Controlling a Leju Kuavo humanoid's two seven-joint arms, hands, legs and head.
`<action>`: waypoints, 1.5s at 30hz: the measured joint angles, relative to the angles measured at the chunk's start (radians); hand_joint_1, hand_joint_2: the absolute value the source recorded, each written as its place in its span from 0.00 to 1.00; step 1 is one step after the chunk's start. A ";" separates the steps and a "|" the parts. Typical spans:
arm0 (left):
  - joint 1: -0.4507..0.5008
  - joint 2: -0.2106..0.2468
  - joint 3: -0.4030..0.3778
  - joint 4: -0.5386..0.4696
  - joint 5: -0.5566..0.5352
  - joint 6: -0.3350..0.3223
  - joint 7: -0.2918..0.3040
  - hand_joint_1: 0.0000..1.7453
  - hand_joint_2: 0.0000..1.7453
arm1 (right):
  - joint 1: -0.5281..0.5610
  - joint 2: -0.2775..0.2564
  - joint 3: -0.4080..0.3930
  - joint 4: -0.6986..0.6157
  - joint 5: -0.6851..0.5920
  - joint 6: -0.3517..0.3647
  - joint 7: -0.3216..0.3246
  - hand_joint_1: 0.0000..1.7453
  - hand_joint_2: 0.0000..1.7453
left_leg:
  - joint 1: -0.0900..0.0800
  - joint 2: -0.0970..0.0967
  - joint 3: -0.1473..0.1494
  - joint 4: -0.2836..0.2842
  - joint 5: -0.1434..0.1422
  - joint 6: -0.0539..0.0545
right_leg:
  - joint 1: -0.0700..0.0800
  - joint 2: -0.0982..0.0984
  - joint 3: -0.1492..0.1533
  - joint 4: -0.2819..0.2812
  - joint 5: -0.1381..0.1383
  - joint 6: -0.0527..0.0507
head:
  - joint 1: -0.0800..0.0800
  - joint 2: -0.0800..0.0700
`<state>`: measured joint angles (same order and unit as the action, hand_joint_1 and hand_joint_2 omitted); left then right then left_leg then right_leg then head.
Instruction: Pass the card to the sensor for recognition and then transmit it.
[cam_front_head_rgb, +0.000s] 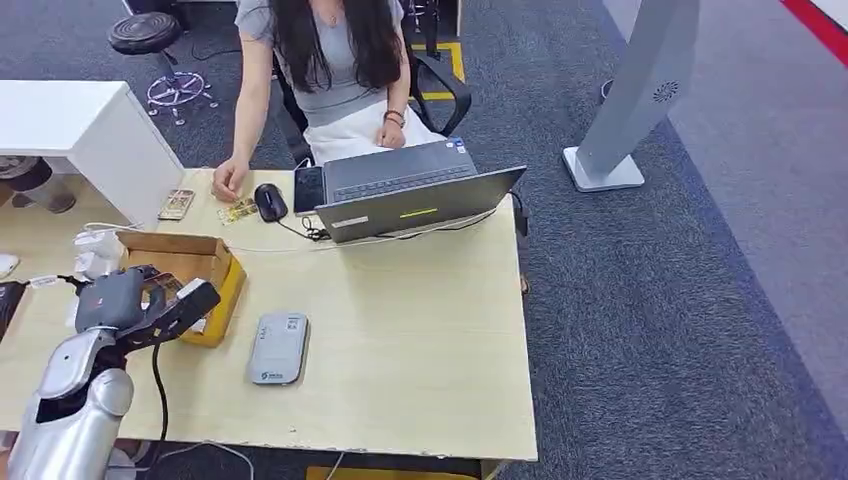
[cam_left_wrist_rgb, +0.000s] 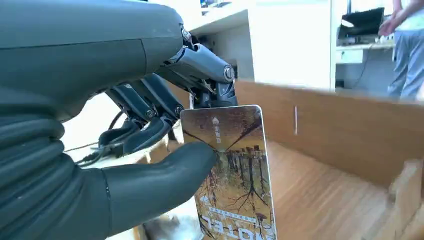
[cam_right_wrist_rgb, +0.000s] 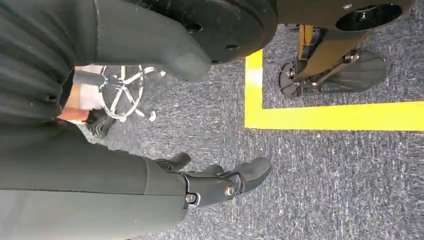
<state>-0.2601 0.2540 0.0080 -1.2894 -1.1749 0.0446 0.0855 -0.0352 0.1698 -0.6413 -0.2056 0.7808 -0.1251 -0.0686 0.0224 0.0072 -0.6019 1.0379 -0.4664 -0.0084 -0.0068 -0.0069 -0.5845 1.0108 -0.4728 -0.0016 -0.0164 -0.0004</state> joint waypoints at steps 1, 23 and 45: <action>-0.024 0.001 0.000 0.005 -0.003 0.001 0.000 1.00 1.00 | 0.000 0.000 0.000 0.000 0.004 0.001 -0.003 0.00 1.00 | 0.000 -0.001 0.000 0.000 0.000 0.000 | 0.000 0.000 0.000 0.000 0.000 0.000 | 0.000 0.000; -0.936 -0.013 -0.176 0.464 -0.122 -0.116 0.113 1.00 1.00 | -0.036 0.021 -0.002 -0.001 0.044 0.009 -0.012 0.00 1.00 | 0.001 0.007 -0.011 0.003 0.010 0.000 | 0.001 0.006 -0.012 0.001 0.012 -0.001 | 0.002 0.000; -0.964 -0.022 -0.182 0.531 -0.122 -0.114 0.113 1.00 1.00 | -0.036 0.021 -0.002 0.000 0.044 0.009 -0.012 0.00 1.00 | 0.001 0.007 -0.011 0.002 0.010 0.000 | 0.001 0.006 -0.012 0.001 0.013 -0.001 | 0.002 0.000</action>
<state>-1.2238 0.2323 -0.1736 -0.7584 -1.2974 -0.0690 0.1980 -0.0716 0.1907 -0.6432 -0.2060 0.8247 -0.1164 -0.0805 0.0231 0.0137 -0.6134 1.0404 -0.4566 -0.0084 -0.0059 -0.0007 -0.5968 1.0116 -0.4603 -0.0022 -0.0141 -0.0004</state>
